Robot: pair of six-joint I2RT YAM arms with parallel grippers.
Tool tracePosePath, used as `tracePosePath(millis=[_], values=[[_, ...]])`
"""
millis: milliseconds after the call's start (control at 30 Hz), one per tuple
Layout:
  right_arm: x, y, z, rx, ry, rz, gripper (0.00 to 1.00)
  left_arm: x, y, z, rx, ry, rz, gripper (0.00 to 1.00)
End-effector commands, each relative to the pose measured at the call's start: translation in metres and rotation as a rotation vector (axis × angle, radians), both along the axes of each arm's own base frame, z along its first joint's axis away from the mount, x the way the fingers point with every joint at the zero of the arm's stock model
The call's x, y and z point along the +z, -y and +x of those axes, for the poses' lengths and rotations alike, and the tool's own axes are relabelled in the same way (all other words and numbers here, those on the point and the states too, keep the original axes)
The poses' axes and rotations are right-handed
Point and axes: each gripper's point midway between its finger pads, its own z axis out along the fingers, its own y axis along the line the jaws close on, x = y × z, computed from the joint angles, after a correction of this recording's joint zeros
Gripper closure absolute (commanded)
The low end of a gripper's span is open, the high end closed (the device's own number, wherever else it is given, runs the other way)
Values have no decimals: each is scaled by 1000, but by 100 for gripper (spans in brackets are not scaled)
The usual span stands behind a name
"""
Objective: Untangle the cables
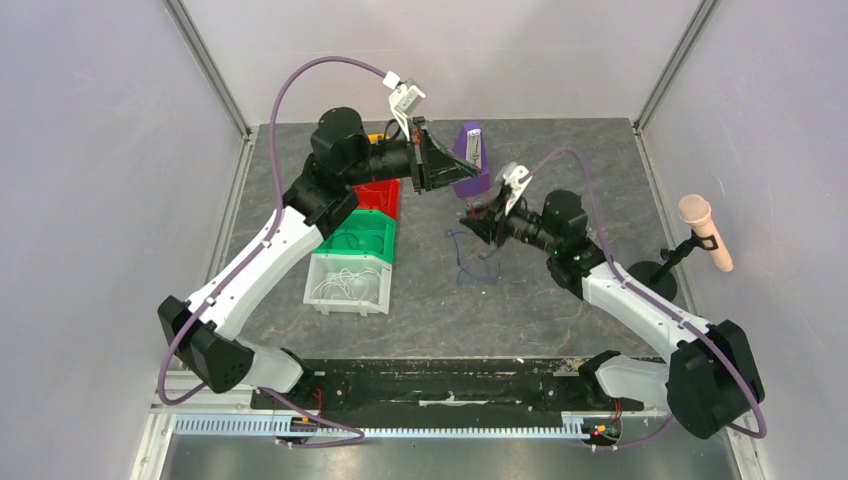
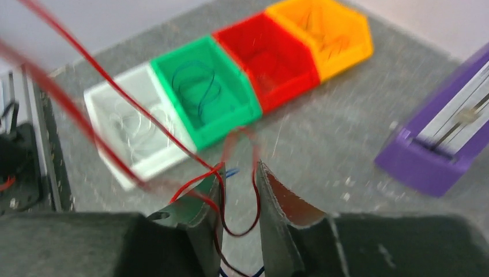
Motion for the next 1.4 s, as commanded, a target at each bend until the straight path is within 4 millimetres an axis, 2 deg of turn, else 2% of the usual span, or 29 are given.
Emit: tracePosePath(millis=[0, 100, 200, 267, 333, 400, 433, 533, 633, 700, 800, 867, 900, 1000, 1100, 1267, 1367], values=[[-58, 7, -18, 24, -69, -67, 76, 92, -29, -17, 54, 146, -182, 98], [-104, 16, -37, 49, -132, -147, 78, 120, -41, -17, 63, 190, -231, 98], [-145, 29, -51, 56, -198, -234, 79, 141, -57, -3, 110, 189, -273, 98], [-155, 32, -60, 80, -221, -256, 78, 145, -61, 9, 134, 182, -264, 98], [-150, 30, -62, 96, -223, -248, 64, 140, -63, 14, 141, 200, -238, 98], [-132, 26, -60, 110, -211, -231, 37, 126, -61, 21, 156, 188, -194, 98], [-115, 22, -55, 116, -185, -218, 31, 118, -61, 22, 160, 179, -174, 98], [-63, 19, -42, 101, -105, -201, 21, 87, -65, 34, 228, 155, -98, 98], [-14, 17, -42, 105, -22, -167, 13, 59, -74, 50, 340, 109, -44, 98], [1, 20, -46, 93, -22, -158, 6, 37, -88, 72, 504, 3, -25, 98], [23, 27, -35, 3, -31, -128, 3, 12, -101, 89, 648, -170, -38, 98], [49, 25, -23, -64, -41, -33, 2, 3, -101, 91, 681, -240, -53, 98], [68, 22, -18, -68, -3, 11, 2, -1, -98, 90, 686, -262, -57, 98], [104, 7, -3, -73, 67, 78, 2, -8, -88, 87, 671, -311, -59, 98], [130, -11, 9, -36, 143, 104, 2, -14, -78, 83, 640, -339, -52, 98], [165, -42, 14, 43, 221, 149, 2, -20, -67, 79, 620, -364, -51, 98], [169, -55, 6, 97, 256, 143, 2, -20, -62, 77, 604, -369, -55, 98]])
